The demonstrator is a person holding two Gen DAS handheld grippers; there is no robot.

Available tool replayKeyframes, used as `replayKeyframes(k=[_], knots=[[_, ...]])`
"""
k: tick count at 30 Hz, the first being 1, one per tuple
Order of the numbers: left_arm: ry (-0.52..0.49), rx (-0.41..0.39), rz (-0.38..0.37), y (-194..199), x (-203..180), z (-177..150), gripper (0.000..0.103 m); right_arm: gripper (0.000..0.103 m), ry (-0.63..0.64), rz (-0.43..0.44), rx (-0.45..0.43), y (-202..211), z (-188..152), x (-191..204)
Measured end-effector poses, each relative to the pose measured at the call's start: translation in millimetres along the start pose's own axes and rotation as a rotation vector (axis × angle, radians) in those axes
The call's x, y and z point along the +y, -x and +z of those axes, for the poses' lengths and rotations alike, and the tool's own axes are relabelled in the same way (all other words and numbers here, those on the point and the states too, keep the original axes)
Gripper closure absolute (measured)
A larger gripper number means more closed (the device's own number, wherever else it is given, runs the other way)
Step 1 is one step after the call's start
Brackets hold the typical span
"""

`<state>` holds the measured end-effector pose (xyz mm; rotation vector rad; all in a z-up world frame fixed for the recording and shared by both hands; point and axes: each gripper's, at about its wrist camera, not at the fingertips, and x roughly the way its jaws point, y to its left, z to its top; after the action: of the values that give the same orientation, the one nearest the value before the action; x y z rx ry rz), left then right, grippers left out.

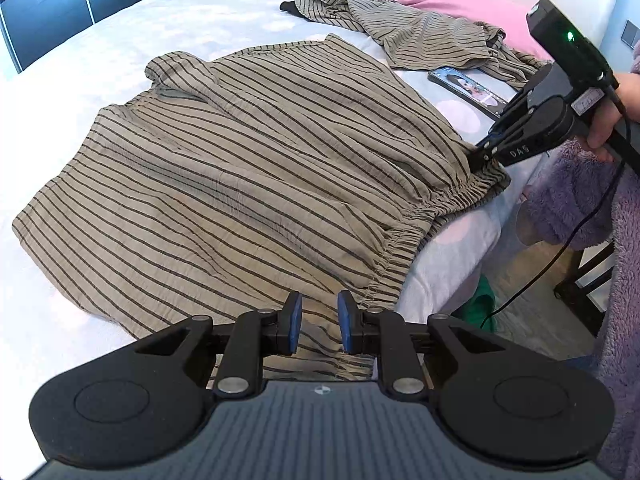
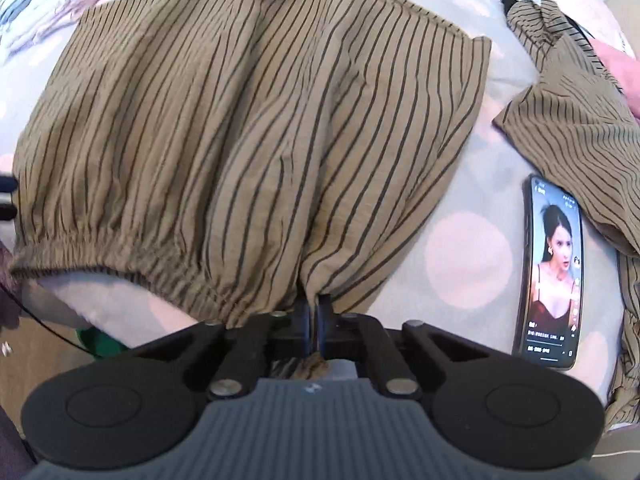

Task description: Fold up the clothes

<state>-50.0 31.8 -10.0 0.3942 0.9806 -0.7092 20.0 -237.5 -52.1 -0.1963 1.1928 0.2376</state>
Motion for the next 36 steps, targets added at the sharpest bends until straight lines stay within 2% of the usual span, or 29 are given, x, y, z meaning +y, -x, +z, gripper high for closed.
replayKeyframes(k=[7,17,22,30,33,36], knots=[[0.002,0.024,0.002,-2.6,0.0,-0.5,0.086,0.099,-0.054,0.019,-0.072,21.4,24.2,18.3],[0.020,0.073,0.025,-8.8,6.6,-11.9,0.086,0.099,0.087,0.090,-0.154,30.0,66.0,81.8],[0.019,0.097,0.030,-14.3,8.2,-19.9,0.086,0.099,0.178,0.203,-0.197,32.8,78.1,110.1],[0.076,0.081,0.035,-9.4,17.9,-28.5,0.086,0.099,0.386,0.443,-0.207,39.3,68.2,163.5],[0.097,0.082,0.039,-5.3,21.5,-33.6,0.086,0.099,0.456,0.477,-0.186,36.8,60.5,176.6],[0.119,0.098,0.047,-3.3,24.3,-39.3,0.084,0.099,0.515,0.458,-0.164,26.6,54.1,186.5]])
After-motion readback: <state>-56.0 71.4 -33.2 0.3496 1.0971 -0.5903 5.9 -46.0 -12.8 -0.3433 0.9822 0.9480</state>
